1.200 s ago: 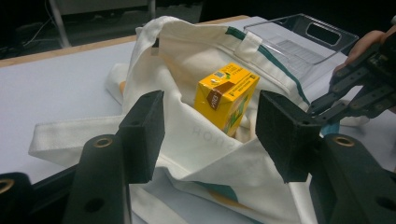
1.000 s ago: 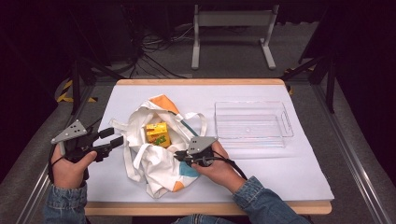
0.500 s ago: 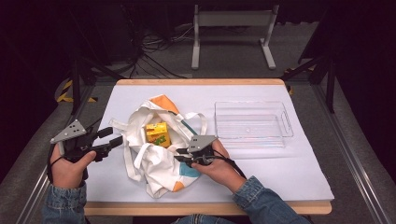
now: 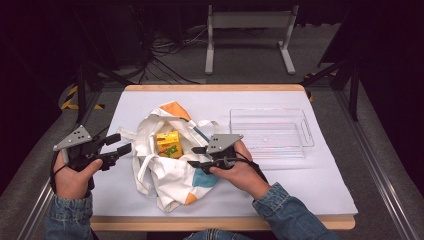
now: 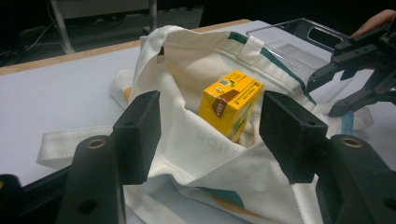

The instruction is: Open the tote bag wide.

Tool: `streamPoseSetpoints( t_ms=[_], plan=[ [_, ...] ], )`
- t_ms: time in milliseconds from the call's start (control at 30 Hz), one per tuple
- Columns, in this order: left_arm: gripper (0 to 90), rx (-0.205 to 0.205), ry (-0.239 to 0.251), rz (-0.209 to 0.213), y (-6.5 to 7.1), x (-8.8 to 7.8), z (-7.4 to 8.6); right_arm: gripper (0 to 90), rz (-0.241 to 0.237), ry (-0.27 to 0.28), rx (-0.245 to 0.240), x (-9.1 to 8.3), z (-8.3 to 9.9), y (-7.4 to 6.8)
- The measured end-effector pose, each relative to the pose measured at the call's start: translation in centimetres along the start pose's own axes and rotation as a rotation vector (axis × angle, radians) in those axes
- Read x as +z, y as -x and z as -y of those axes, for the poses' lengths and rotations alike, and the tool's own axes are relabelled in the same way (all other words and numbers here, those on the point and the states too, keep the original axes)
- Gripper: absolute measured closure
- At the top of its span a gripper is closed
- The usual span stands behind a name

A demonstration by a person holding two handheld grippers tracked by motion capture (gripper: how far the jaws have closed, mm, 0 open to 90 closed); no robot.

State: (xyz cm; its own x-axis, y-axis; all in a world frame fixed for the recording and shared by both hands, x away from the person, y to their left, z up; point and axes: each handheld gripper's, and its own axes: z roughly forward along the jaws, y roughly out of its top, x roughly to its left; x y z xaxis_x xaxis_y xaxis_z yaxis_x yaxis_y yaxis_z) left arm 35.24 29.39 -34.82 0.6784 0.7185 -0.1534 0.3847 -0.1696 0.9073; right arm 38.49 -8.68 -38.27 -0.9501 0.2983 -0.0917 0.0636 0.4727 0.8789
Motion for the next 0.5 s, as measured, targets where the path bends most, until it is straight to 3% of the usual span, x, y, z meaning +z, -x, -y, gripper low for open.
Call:
streamPoseSetpoints(
  t_ms=[267,500],
  plan=[
    [39.7,0.001,0.002,0.006,0.0,0.1,-0.2,55.1,0.002,0.019,0.001,-0.9,-1.4,0.7],
    [40.4,0.004,0.008,0.012,-0.2,0.0,-0.3,55.8,-0.030,0.035,-0.002,-1.0,-3.0,1.6]
  ],
)
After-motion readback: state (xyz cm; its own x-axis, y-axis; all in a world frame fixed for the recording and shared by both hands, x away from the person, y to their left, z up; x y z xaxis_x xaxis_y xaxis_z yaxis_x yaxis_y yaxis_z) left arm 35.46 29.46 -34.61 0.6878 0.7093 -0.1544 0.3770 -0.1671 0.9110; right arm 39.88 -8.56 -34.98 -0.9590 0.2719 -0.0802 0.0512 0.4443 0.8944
